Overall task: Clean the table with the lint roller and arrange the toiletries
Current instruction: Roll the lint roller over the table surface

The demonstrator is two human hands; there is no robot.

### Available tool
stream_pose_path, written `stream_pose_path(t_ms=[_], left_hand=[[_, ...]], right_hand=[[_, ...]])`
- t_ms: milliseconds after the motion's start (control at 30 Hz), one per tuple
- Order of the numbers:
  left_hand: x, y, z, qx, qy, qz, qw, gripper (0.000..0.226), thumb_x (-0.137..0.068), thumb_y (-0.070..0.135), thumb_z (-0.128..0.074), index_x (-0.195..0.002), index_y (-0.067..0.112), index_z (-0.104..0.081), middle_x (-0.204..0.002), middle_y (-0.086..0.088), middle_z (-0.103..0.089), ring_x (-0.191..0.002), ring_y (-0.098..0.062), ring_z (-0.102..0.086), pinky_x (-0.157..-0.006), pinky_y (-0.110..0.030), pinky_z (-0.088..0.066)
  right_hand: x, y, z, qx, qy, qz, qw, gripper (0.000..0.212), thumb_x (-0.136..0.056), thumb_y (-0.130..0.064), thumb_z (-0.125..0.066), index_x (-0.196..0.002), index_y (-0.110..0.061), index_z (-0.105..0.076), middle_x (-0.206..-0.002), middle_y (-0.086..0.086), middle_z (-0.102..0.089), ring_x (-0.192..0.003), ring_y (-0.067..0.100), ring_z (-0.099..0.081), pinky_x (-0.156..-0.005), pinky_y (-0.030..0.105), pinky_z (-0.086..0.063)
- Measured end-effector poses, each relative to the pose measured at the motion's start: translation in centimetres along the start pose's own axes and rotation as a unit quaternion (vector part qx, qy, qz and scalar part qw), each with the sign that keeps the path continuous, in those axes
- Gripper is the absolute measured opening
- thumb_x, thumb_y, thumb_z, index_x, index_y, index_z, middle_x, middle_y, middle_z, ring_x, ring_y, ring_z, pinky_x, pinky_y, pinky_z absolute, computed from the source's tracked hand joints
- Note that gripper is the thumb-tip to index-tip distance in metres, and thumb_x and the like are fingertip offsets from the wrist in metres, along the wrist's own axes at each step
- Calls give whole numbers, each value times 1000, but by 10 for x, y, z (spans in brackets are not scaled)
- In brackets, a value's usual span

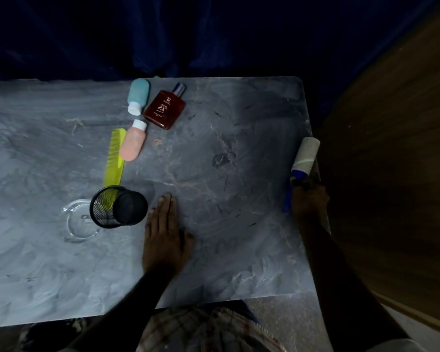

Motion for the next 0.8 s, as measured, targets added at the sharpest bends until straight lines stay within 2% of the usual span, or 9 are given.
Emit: stream_pose_path(t_ms=[100, 267, 500, 800], left_hand=[[-1, 1, 1, 3, 1, 3, 1000, 84, -93, 38, -48, -166, 1, -28, -175, -17, -26, -162, -34, -26, -134, -49, -18], [-1, 1, 1, -2, -2, 0, 1000, 86, -93, 39, -50, -166, 0, -27, -176, -18, -25, -163, -34, -26, -135, -47, -14], [0, 1, 2, 0, 2, -13, 1000, 90, -92, 39, -60, -166, -1, -27, -175, -18, -25, -163, -35, -26, -133, -50, -20], [0, 0, 2, -4, 6, -16, 1000, 87, -93, 42, -52, -165, -2, -28, -174, -19, -27, -162, -36, -29, -133, -50, -21]], right_hand=[[6, -19, -12, 28, -17, 67, 997, 43, -100, -33, -50, -123, 0, -64, -124, 24, -66, -117, 38, -61, -96, 40, -46], [19, -52, -39, 43, -8, 163, 986, 34, -95, -34, -65, -104, -2, -72, -102, 22, -74, -96, 37, -70, -83, 35, -49], [43, -89, -75, 46, -36, 200, 978, 29, -90, -33, -66, -97, -7, -73, -97, 19, -75, -94, 36, -70, -79, 36, -51], [47, -97, -77, 85, -9, 227, 970, 40, -82, -45, -61, -95, -11, -76, -94, 15, -76, -91, 36, -72, -75, 35, -52]])
Point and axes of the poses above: each hand's wrist, its own x-axis away from the middle knuckle, its own z-axis out of the back of the hand, y = z × x, the point moved 6 cm from there along -x, towards the middle knuckle
